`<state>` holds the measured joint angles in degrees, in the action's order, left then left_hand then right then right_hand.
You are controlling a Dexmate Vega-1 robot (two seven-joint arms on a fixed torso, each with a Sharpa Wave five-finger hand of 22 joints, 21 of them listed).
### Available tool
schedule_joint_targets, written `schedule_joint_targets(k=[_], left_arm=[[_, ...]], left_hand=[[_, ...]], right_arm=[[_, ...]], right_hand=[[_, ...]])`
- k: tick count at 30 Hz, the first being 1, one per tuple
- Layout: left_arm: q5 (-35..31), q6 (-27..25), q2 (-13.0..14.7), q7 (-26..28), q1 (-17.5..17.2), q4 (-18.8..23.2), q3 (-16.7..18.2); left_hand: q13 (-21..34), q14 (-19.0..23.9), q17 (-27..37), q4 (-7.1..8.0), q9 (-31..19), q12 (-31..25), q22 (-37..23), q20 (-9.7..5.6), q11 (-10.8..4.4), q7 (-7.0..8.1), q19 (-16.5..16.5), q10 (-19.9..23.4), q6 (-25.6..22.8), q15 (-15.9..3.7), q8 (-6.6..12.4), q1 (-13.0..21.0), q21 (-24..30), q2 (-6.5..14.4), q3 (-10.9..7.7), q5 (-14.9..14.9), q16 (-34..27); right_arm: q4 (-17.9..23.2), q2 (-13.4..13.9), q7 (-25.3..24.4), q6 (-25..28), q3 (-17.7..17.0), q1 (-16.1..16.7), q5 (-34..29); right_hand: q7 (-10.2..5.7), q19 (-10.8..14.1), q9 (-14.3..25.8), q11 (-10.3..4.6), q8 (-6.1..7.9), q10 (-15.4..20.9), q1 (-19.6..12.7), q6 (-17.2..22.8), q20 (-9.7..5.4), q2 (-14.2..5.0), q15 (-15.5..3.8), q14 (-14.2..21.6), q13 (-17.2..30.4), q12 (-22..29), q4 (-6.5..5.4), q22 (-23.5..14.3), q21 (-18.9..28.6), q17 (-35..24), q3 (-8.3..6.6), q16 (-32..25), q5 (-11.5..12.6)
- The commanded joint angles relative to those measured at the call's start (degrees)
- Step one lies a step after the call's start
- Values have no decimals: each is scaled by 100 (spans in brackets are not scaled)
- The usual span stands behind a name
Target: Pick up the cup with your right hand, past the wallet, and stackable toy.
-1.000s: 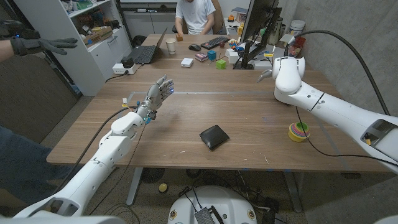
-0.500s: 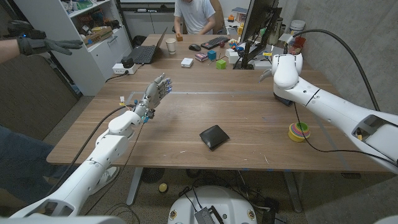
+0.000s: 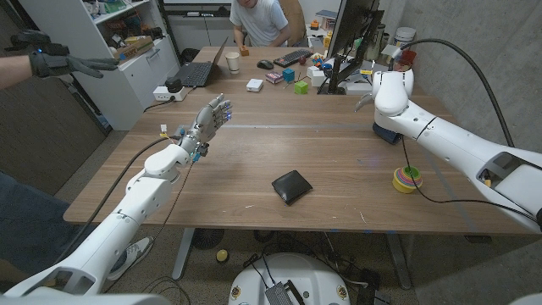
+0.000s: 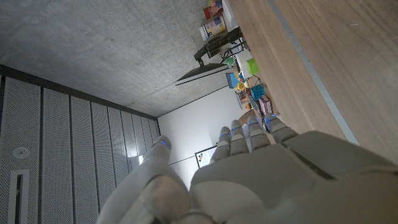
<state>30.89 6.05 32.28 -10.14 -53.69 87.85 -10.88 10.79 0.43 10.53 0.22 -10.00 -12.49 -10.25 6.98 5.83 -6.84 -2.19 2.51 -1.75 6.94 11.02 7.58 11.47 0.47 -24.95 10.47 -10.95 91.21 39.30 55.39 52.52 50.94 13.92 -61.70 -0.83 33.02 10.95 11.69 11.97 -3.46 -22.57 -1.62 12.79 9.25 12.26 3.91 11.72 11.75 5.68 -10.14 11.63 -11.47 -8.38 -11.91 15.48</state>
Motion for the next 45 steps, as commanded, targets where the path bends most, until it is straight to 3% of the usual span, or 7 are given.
schedule_joint_targets(k=[1, 7, 14, 21, 29, 45], left_arm=[[-113, -118, 110, 233, -11, 146, 4], [-63, -110, 93, 308, -81, 145, 47], [-80, -133, 128, 385, -126, 195, 65], [-94, -132, 158, 470, -176, 216, 103], [-154, -190, 216, 505, -139, 244, 80], [-144, -297, 110, 535, 58, 97, -5]], left_hand=[[28, -12, 15, -39, -24, 14, -34, 62, -3, -130, -23, -9, -37, 20, -13, -17, 20, 35, 6, -14, -5], [29, -30, 15, -47, -24, 15, -35, 96, 12, -128, -41, -4, -46, 46, -11, -22, 14, 41, 5, -14, 2], [30, -151, 16, -63, -26, 8, -35, 76, 99, -156, -104, 25, -74, 135, -5, -27, -7, 54, 3, -14, 40], [30, -221, 15, -86, -27, 28, -32, -101, 227, -201, -127, -6, -117, 208, 2, -36, -10, 71, 1, -15, 48], [30, -242, 14, -100, -28, 34, -30, -71, 258, -213, -146, -17, -132, 273, 2, -39, -14, 77, 2, -15, 44], [30, -239, 14, -113, -28, 27, -28, -15, 277, -203, -169, 6, -134, 330, -4, -47, -18, 87, 3, -16, 31]], right_arm=[[-212, 137, 148, -187, 68, -103, 45], [-308, 166, 146, -351, 103, -93, 87], [-689, 11, 33, -384, 143, -176, 166], [-949, -46, -41, -440, 214, -269, 292], [-1206, -74, -259, -521, 275, -356, 468], [-1578, -144, -186, -349, 525, -541, 713]], right_hand=[[-1, 39, 6, 17, -3, 6, 30, -29, -13, 5, 12, 29, -1, 22, 9, -3, -14, 1, 30, -27, 37], [-7, 36, 7, -5, -50, -155, 24, -115, -13, 17, 11, -11, -16, -49, 28, -1, -33, 4, 106, -2, 67], [-76, -8, 7, -77, -53, -438, -24, -114, -12, 9, 10, -265, -31, -126, 66, 2, -67, 11, 207, 88, 121], [-113, -15, 8, -129, -52, -388, -39, -107, -13, 3, 12, -300, -32, -86, 75, 2, -71, 9, 238, 88, 138], [-126, 5, 8, -107, -38, -227, -74, -68, -17, 0, 2, -247, -33, -12, 94, -1, -62, 3, 288, 49, 166], [-104, 60, 7, -99, -83, -176, -137, -181, -21, -7, -13, -114, -33, 4, 124, -5, -44, 2, 340, -7, 201]])
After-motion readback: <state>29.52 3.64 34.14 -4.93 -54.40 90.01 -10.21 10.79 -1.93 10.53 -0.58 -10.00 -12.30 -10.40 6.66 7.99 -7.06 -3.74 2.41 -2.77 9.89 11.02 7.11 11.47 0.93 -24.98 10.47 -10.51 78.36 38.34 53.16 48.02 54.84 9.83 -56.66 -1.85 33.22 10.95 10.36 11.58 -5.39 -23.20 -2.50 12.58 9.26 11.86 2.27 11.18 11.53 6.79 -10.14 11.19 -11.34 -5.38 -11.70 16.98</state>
